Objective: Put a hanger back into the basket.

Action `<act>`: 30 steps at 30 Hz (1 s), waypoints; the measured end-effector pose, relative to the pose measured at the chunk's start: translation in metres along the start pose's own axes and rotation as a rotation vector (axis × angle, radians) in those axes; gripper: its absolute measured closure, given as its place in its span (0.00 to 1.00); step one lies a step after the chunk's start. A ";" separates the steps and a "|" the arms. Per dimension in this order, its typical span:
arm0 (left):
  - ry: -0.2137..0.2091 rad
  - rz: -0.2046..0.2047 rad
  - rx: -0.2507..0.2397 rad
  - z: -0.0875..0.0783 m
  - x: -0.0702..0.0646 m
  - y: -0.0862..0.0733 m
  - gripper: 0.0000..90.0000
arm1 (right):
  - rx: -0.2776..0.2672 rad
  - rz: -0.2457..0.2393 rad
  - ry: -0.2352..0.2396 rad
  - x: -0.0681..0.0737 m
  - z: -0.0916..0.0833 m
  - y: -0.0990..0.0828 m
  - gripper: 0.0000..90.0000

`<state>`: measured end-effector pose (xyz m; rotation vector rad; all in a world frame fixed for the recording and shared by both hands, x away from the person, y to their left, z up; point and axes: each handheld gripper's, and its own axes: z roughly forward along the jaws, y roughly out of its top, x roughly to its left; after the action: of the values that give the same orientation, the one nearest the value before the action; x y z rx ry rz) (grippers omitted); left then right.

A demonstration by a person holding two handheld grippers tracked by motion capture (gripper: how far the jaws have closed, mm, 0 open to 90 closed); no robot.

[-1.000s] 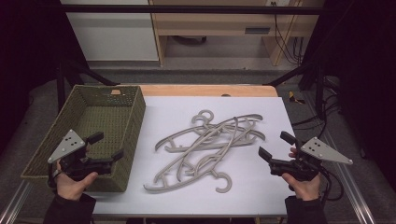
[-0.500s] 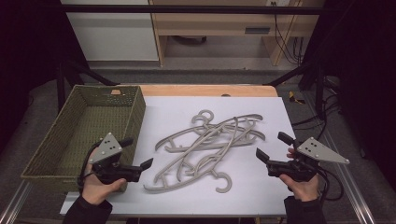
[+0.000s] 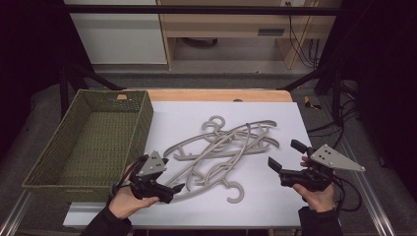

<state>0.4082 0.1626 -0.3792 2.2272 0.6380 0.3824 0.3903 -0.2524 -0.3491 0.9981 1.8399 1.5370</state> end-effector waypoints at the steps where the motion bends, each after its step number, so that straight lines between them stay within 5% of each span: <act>1: -0.002 0.006 0.013 0.003 -0.001 0.001 0.11 | 0.002 0.000 0.001 0.000 0.000 0.000 0.07; 8: -0.035 0.090 0.120 0.030 -0.014 0.007 0.19 | 0.014 -0.001 0.001 0.001 0.002 -0.001 0.07; 15: -0.064 0.120 0.165 0.052 -0.023 0.015 0.30 | 0.018 -0.002 0.004 0.000 0.002 -0.001 0.06; 23: -0.074 0.174 0.273 0.078 -0.032 0.013 0.44 | 0.018 0.000 0.008 0.001 0.002 -0.001 0.06; 30: -0.081 0.162 0.315 0.095 -0.034 0.011 0.57 | 0.029 -0.004 0.012 0.002 0.005 -0.002 0.06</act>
<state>0.4271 0.0806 -0.4356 2.5906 0.5036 0.2861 0.3925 -0.2483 -0.3515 1.0002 1.8756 1.5213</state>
